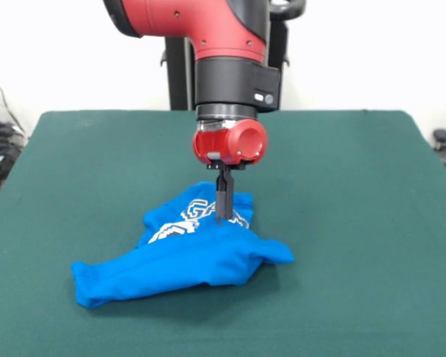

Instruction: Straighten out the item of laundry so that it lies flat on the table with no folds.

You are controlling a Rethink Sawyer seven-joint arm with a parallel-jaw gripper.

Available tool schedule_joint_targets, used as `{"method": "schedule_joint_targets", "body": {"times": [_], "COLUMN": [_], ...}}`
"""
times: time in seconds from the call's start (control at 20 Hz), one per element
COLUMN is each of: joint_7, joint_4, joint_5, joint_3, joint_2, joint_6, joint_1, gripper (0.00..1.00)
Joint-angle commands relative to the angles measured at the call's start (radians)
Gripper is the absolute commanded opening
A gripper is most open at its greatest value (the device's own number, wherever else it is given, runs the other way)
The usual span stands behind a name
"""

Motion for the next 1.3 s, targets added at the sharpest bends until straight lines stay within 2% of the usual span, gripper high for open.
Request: {"method": "schedule_joint_targets", "body": {"times": [0.05,1.3], "joint_7": [0.041,0.002], "joint_4": [0.016,-0.007], "joint_5": [-0.04,-0.11], "joint_3": [0.068,0.106], "joint_2": [0.055,0.085], "joint_6": [0.088,0.168], "joint_1": [-0.01,-0.058], "gripper": [0.0,0.0]}}
